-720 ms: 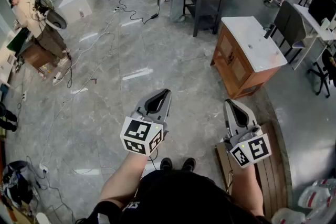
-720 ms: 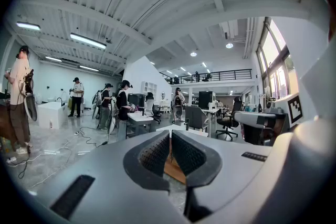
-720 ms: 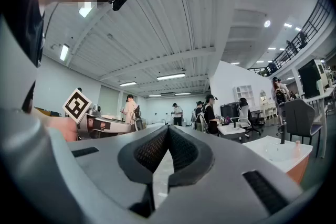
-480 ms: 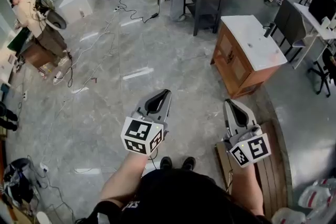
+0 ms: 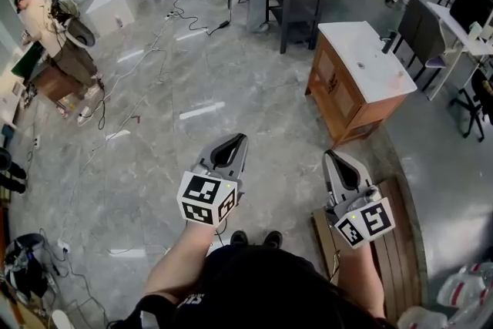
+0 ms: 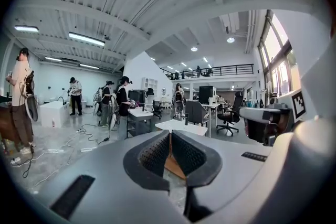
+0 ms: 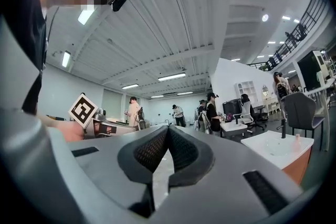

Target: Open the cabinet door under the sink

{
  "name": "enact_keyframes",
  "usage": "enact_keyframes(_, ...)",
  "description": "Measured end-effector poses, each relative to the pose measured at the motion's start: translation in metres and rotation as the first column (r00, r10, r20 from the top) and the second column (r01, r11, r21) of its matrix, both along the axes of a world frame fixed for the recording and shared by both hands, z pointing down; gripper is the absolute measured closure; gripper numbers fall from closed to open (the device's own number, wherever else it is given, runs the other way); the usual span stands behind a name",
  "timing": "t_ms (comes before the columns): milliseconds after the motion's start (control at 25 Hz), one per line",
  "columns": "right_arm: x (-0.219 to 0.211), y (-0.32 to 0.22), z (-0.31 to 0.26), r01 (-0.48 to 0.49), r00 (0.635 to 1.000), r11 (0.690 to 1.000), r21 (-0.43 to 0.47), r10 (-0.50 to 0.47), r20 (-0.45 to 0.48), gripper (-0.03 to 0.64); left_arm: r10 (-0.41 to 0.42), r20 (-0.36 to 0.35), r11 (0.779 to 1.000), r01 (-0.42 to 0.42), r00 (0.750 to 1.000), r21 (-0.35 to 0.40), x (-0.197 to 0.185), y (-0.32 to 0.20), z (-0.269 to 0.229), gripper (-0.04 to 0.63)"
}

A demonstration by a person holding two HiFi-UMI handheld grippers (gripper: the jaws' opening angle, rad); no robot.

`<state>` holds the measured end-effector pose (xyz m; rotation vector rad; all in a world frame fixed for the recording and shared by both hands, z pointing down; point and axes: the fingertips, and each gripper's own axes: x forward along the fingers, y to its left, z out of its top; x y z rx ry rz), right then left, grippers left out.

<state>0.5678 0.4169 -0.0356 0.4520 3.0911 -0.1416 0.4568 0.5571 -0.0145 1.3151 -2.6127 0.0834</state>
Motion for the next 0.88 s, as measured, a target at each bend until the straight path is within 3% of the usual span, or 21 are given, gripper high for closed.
enact_keyframes(320, 0.005, -0.022, 0.017, -0.009, 1.0, 1.0, -0.029, 0.009, -0.018, 0.601, 0.023, 0.02, 0.999, -0.023, 1.0, -0.032, 0.008, -0.027, 0.011, 0.569)
enact_keyframes(520, -0.015, -0.029, 0.025, -0.012, 0.999, 0.999, -0.041, 0.01, -0.046, 0.555, 0.039, 0.011, 0.999, -0.039, 0.999, -0.029, -0.009, -0.04, 0.016, 0.569)
enact_keyframes(720, -0.053, -0.038, 0.039, -0.038, 0.996, 0.998, -0.048, 0.034, -0.078, 0.537, 0.067, 0.017, 0.997, -0.066, 0.998, -0.027, -0.047, -0.054, 0.025, 0.569)
enact_keyframes(880, -0.111, -0.045, 0.048, -0.044, 0.994, 0.998, -0.047, 0.039, -0.098, 0.528, 0.075, 0.029, 0.997, -0.074, 0.997, -0.03, -0.11, -0.059, 0.031, 0.569)
